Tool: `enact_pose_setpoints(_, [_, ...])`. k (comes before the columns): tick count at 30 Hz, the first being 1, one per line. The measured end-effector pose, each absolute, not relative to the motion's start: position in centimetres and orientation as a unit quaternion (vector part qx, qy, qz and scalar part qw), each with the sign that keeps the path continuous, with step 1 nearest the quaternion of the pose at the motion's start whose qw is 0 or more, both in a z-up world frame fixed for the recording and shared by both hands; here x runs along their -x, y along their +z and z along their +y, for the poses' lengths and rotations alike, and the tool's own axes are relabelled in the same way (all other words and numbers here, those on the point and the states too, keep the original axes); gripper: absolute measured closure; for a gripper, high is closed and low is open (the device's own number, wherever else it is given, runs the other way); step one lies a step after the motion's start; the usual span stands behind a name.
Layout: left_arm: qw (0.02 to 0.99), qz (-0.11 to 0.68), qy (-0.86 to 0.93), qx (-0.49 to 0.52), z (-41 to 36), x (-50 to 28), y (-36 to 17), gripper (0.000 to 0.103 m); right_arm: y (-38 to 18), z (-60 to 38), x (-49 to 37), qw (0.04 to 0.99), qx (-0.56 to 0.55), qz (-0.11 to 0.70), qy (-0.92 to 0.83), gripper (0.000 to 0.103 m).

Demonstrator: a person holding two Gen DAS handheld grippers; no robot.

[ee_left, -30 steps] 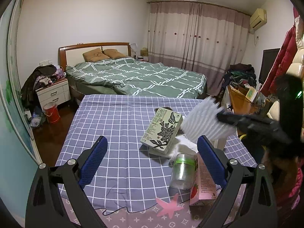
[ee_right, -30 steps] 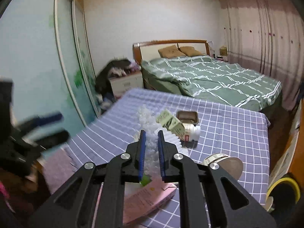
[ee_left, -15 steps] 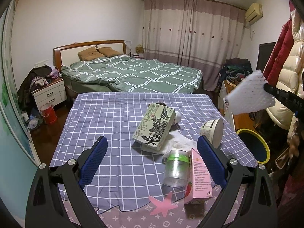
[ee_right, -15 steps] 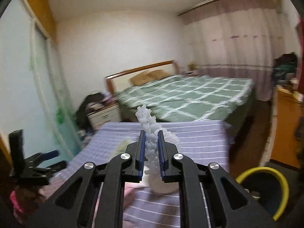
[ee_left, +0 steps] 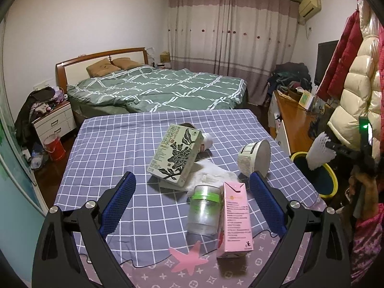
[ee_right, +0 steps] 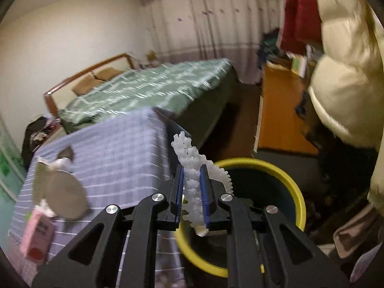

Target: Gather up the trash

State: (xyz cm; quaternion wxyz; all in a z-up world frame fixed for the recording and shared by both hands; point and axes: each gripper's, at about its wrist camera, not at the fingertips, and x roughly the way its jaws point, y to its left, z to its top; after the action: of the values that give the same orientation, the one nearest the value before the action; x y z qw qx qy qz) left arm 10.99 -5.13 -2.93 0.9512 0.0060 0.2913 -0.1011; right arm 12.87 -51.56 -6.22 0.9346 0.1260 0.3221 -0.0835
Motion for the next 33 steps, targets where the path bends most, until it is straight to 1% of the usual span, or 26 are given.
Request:
enact_pose_setpoints(1, [0.951, 0.292, -0.102, -0.007, -5.3, -11.0, -3.0, 0.009, -6.7, -51.7, -12.8, 0.933, -0.125, 0.324, -0.092, 0.088])
enact_pose_setpoints(3, [0.95, 0.294, -0.104, -0.008, -5.5, -11.1, -3.1, 0.009, -7.4, -52.3, -13.1, 0.93, -0.126, 0.328, -0.105, 0.085])
enact_pose_setpoints(5, [0.949, 0.296, -0.106, -0.011, -5.8, -11.2, -3.2, 0.009, -7.9, -52.7, -13.0, 0.929, -0.125, 0.328, -0.116, 0.079])
enact_pose_setpoints(7, [0.948, 0.298, -0.109, -0.012, -6.0, -11.3, -3.3, 0.009, -7.8, -52.8, -12.8, 0.93, -0.121, 0.324, -0.124, 0.071])
enact_pose_setpoints(21, [0.931, 0.334, -0.148, -0.019, -7.6, -11.6, -6.0, 0.009, -7.7, -52.0, -12.6, 0.931, -0.114, 0.324, -0.121, 0.067])
enact_pose_setpoints(25, [0.919, 0.35, -0.175, -0.042, -9.2, -10.8, -7.4, 0.015, -7.7, -52.0, -12.6, 0.931, -0.115, 0.325, -0.119, 0.066])
enact_pose_setpoints(27, [0.913, 0.362, -0.179, -0.052, -9.8, -10.6, -8.1, 0.016, -7.7, -52.0, -12.6, 0.931, -0.115, 0.325, -0.119, 0.066])
enact_pose_setpoints(29, [0.907, 0.376, -0.184, -0.055, -10.2, -10.6, -8.9, 0.022, -7.7, -52.0, -12.5, 0.931, -0.116, 0.325, -0.118, 0.065])
enact_pose_setpoints(33, [0.895, 0.399, -0.188, -0.064, -10.9, -10.6, -10.2, 0.029, -7.8, -51.9, -12.5, 0.931, -0.117, 0.325, -0.117, 0.064])
